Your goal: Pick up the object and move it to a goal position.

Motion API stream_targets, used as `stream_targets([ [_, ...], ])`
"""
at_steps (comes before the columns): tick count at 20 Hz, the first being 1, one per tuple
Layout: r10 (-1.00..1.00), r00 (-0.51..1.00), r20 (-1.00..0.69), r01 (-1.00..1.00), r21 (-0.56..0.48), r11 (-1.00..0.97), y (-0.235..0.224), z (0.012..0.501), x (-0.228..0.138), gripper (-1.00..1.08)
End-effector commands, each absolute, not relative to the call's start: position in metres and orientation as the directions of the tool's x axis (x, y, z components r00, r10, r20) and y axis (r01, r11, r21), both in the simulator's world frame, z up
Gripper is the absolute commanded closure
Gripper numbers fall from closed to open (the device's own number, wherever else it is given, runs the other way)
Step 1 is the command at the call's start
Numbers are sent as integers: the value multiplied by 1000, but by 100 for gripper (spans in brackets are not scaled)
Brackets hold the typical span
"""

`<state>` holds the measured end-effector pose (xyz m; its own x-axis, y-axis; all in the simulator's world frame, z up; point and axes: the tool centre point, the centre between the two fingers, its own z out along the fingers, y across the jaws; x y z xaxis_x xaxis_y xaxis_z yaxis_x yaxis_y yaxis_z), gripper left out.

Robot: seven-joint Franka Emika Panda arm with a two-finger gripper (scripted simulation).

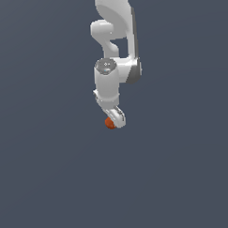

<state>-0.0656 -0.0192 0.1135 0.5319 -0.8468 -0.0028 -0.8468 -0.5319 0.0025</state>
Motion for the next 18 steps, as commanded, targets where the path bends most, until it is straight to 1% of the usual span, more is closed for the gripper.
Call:
stream_targets([
  [1,-882,471,-2,-882,2,-471,-18,110,-71,-92],
  [10,-953,302,-1,-953,1,-302,-17,100,-85,-92],
  [18,-972,237,0,-972,0,-237,-16,97,-90,-92],
])
